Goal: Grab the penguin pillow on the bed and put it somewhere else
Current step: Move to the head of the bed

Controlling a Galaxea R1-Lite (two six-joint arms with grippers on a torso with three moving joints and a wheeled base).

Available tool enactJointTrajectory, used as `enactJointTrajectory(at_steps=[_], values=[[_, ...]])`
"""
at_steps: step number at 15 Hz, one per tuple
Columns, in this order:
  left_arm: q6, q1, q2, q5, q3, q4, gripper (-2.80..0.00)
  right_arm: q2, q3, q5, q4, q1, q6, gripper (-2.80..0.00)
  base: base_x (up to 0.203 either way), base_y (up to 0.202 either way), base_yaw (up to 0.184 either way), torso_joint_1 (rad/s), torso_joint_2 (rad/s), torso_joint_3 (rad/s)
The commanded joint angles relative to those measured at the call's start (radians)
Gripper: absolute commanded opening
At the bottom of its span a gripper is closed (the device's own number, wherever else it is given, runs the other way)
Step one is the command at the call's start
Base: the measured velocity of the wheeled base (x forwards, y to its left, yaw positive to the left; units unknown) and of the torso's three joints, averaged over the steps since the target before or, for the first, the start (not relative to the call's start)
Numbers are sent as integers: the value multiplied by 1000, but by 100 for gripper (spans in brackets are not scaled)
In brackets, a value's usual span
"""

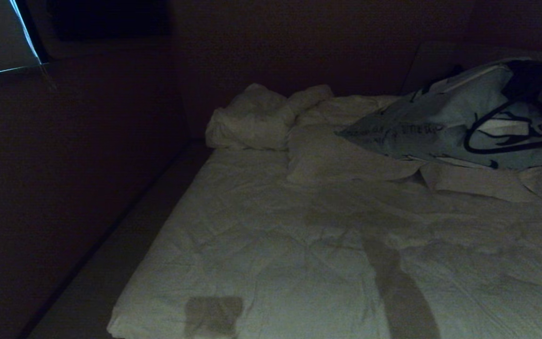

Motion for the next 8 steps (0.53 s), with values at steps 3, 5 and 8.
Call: enactJointTrajectory(at_steps=[3,5,8], values=[[1,0,0,0,0,0,-280,3,-3,1,-5,-7,0,-280,0,-195,0,-1,1,4],[-1,0,0,2,2,-1,-280,4,-3,4,-5,-12,0,-280,0,-197,-1,4,4,6],[1,0,0,0,2,-1,-280,4,-3,2,-5,-17,-1,-280,0,-193,1,4,3,5]])
